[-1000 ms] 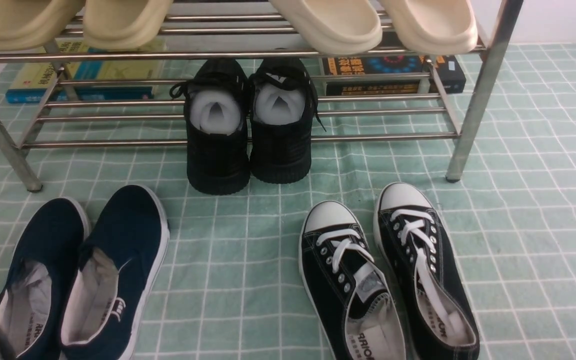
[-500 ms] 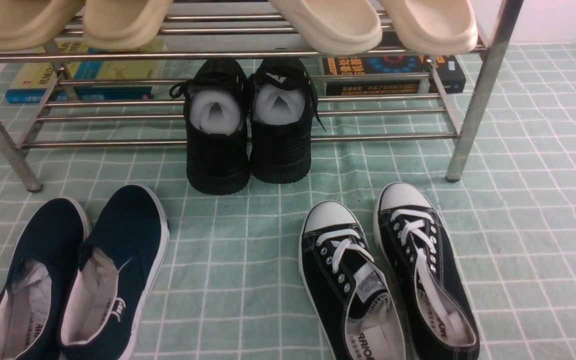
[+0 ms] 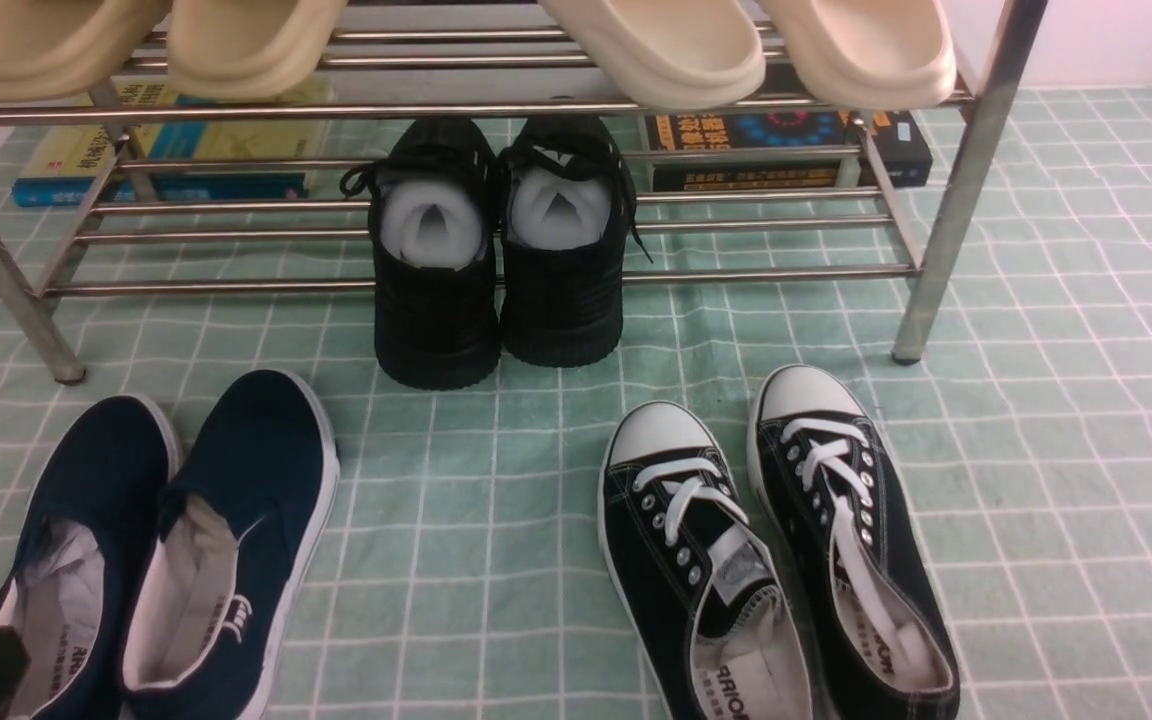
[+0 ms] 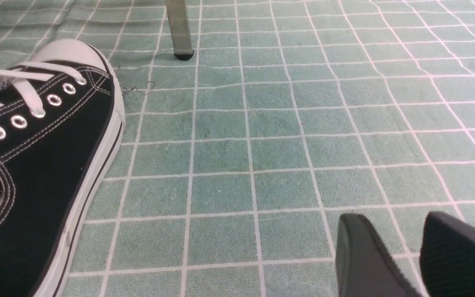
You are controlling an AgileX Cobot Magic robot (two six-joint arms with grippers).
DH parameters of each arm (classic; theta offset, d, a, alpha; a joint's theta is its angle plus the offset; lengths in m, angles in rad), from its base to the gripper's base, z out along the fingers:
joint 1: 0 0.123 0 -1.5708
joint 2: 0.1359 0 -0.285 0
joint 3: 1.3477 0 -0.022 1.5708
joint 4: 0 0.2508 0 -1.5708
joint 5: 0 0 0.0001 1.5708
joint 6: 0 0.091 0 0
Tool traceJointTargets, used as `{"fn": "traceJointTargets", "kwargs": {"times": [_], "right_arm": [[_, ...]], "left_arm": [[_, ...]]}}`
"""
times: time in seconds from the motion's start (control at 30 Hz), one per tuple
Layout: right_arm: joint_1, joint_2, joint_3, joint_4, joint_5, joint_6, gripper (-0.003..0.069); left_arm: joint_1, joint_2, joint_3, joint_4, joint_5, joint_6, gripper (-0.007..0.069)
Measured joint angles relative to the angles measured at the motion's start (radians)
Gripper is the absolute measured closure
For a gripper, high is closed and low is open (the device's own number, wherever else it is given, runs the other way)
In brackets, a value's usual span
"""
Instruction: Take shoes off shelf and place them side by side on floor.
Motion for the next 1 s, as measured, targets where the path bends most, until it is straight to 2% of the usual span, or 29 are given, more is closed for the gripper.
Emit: {"fn": "traceJointTargets", "kwargs": {"times": [0.1, 0.27, 0.47, 1.0], "right_arm": [[0.000, 0.000, 0.000, 0.000, 0.000, 0.000, 0.0419], [0.000, 0.000, 0.000, 0.000, 0.000, 0.000, 0.0419], [0.000, 0.000, 0.000, 0.000, 0.000, 0.000, 0.0419], [0.000, 0.000, 0.000, 0.000, 0.000, 0.000, 0.0419]], "left_arm": [[0.000, 0.000, 0.088, -0.019, -0.065, 0.067, 0.0593], [0.030, -0.031, 0.137, -0.027, -0.063, 0.083, 0.0589], [0.163, -0.051, 0.143, -0.029, 0.001, 0.085, 0.0581], [0.154, -0.051, 0.138, -0.022, 0.029, 0.084, 0.0570]]}}
